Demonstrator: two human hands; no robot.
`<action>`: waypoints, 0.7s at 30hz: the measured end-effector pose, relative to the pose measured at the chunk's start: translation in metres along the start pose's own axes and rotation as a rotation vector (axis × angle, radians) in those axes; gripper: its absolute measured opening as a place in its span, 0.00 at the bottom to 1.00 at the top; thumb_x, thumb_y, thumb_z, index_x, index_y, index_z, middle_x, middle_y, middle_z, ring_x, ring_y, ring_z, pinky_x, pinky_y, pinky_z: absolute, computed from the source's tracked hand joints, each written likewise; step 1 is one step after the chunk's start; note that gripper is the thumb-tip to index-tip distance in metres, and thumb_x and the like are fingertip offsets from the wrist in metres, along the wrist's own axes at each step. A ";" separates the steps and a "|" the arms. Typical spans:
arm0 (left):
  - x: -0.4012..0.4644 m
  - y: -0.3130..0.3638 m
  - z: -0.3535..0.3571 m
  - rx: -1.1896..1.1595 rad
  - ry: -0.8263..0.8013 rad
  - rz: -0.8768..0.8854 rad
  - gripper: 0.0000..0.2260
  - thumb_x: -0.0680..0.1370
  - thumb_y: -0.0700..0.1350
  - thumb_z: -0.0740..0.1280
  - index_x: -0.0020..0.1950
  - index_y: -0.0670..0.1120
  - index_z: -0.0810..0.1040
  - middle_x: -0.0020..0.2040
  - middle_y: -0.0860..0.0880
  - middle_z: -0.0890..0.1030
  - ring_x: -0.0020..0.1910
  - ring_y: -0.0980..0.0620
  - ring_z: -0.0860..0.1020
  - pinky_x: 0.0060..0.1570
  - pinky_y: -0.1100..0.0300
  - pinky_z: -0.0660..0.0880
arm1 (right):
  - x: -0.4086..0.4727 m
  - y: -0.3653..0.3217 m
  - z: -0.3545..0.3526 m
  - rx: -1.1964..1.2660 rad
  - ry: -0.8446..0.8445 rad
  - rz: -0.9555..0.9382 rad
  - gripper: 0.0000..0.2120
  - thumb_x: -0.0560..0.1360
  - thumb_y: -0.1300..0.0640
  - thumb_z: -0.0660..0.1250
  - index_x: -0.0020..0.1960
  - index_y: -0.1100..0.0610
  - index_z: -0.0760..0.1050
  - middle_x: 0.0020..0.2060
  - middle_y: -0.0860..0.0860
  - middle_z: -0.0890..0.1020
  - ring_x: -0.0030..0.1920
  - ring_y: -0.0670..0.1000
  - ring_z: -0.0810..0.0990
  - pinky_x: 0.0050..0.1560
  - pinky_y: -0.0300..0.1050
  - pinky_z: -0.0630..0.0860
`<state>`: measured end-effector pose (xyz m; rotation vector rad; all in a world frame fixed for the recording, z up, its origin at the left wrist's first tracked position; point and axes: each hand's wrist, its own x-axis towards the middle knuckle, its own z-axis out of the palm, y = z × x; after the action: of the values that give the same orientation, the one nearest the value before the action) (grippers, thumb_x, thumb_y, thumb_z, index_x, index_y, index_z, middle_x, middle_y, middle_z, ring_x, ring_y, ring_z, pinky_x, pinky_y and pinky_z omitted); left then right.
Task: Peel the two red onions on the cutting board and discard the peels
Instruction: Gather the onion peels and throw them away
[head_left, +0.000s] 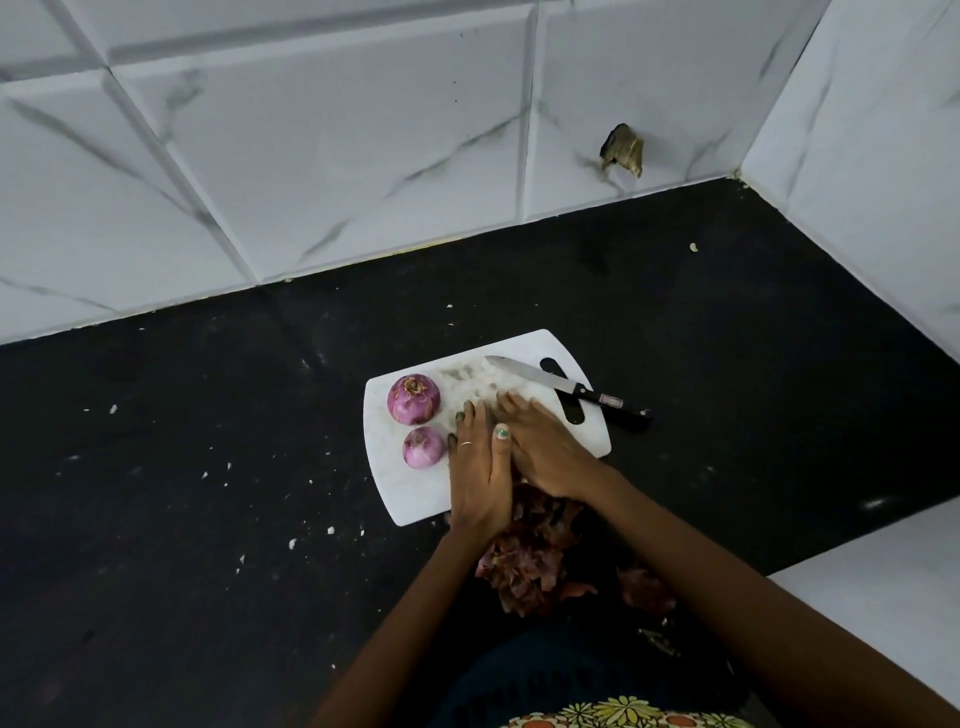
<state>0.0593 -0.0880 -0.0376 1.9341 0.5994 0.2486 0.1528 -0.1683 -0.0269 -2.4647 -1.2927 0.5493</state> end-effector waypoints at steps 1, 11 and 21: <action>0.000 -0.001 0.002 0.020 -0.020 -0.007 0.39 0.73 0.67 0.40 0.79 0.46 0.53 0.79 0.50 0.53 0.77 0.60 0.48 0.75 0.63 0.42 | -0.007 -0.005 0.001 0.011 -0.015 -0.045 0.24 0.83 0.54 0.47 0.78 0.55 0.47 0.78 0.51 0.50 0.77 0.48 0.46 0.76 0.45 0.43; 0.002 0.001 -0.007 -0.002 0.057 0.071 0.35 0.77 0.65 0.42 0.78 0.46 0.57 0.79 0.51 0.55 0.77 0.58 0.51 0.75 0.61 0.48 | -0.024 0.009 -0.018 0.327 0.373 0.137 0.19 0.76 0.62 0.57 0.64 0.60 0.75 0.63 0.54 0.77 0.65 0.51 0.74 0.66 0.49 0.70; -0.018 0.004 0.000 0.144 -0.209 0.047 0.36 0.75 0.66 0.42 0.79 0.49 0.45 0.79 0.51 0.51 0.76 0.60 0.49 0.71 0.70 0.46 | -0.027 -0.002 -0.003 -0.116 -0.114 -0.046 0.30 0.79 0.45 0.40 0.78 0.56 0.46 0.78 0.51 0.50 0.77 0.48 0.45 0.77 0.48 0.44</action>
<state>0.0449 -0.0989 -0.0328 2.0822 0.4432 0.0316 0.1386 -0.1902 -0.0186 -2.5219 -1.4605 0.6285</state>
